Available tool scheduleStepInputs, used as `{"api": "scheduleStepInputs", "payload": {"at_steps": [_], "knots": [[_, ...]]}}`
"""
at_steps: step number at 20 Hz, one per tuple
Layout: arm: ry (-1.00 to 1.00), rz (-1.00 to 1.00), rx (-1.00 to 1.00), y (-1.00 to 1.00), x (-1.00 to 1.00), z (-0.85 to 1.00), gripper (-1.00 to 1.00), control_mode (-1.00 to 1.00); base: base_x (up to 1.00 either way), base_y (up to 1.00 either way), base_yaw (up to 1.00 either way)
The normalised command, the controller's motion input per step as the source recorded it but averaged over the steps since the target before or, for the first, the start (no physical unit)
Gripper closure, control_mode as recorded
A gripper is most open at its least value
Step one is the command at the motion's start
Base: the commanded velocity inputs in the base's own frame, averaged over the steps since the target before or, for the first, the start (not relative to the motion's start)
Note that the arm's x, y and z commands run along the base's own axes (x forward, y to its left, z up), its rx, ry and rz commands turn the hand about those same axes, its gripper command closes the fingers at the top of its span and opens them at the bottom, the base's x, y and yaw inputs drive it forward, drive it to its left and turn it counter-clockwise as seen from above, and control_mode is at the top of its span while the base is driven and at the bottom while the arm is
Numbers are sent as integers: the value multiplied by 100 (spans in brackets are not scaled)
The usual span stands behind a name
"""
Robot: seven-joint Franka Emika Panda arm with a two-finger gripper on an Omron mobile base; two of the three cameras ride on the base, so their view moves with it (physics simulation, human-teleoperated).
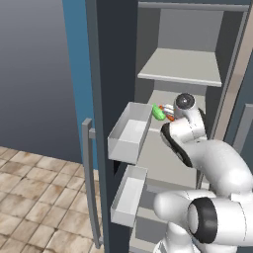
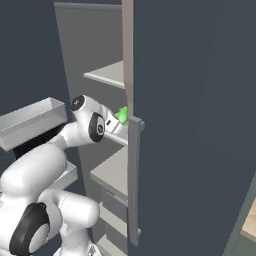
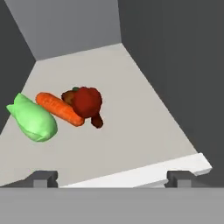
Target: Take the bell pepper and carrot from the highest rack and move them to the second highest rack where the chicken drumstick and corn are located, to maximize freezer space. Close the freezer door after rearranging.
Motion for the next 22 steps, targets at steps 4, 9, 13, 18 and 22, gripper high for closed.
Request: {"api": "scheduleStepInputs", "payload": {"at_steps": [4, 9, 13, 18, 22], "knots": [[49, 0, 2, 4, -81, 47, -100, -100, 0, 0, 0], [34, 0, 0, 0, -91, 28, -100, -100, 0, 0, 0], [9, 0, 0, 4, -94, 3, -100, -100, 0, 0, 0], [0, 0, 0, 9, -90, -2, -100, -100, 0, 0, 0], [0, 0, 0, 2, -83, -18, -100, -100, 0, 0, 0]]}}
